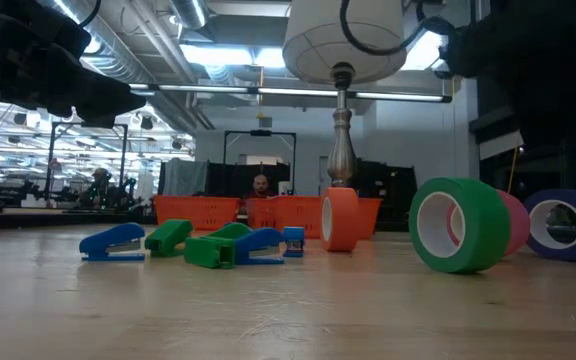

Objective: Pick and place Stapler, Stapler remover, tape
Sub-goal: Put the blue tape into the bottom right orange basket

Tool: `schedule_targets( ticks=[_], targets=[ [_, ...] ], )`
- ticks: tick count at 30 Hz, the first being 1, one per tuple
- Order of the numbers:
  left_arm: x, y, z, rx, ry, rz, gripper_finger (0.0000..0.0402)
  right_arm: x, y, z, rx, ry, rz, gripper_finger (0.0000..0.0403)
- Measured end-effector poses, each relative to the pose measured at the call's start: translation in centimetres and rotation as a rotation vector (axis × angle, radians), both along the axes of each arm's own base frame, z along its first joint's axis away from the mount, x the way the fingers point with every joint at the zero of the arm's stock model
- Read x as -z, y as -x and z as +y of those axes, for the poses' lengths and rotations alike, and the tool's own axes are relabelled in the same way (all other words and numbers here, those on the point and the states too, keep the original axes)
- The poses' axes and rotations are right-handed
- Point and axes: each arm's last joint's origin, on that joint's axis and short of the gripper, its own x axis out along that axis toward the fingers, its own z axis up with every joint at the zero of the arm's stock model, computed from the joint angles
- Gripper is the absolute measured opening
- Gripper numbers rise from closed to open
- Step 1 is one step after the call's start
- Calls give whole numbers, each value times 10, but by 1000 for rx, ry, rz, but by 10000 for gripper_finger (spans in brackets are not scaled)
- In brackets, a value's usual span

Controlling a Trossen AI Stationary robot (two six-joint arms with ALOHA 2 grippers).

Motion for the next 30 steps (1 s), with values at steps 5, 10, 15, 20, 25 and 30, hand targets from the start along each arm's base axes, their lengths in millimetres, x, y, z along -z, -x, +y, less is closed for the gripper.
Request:
schedule_targets(
  ticks=[5,10,15,20,25,30],
  targets=[
    [0,0,0,0,0,0,169,29,10,-2,38,11,37,197],
    [0,0,0,0,0,0,169,47,9,-2,35,-8,-32,197],
    [0,0,0,0,0,0,169,49,9,-3,36,11,-38,197],
    [0,0,0,0,0,0,169,49,11,-4,36,11,-25,188],
    [0,0,0,0,0,0,169,49,11,-3,35,1,-21,136],
    [0,0,0,0,0,0,169,50,12,-3,31,-11,-8,99]
  ],
)
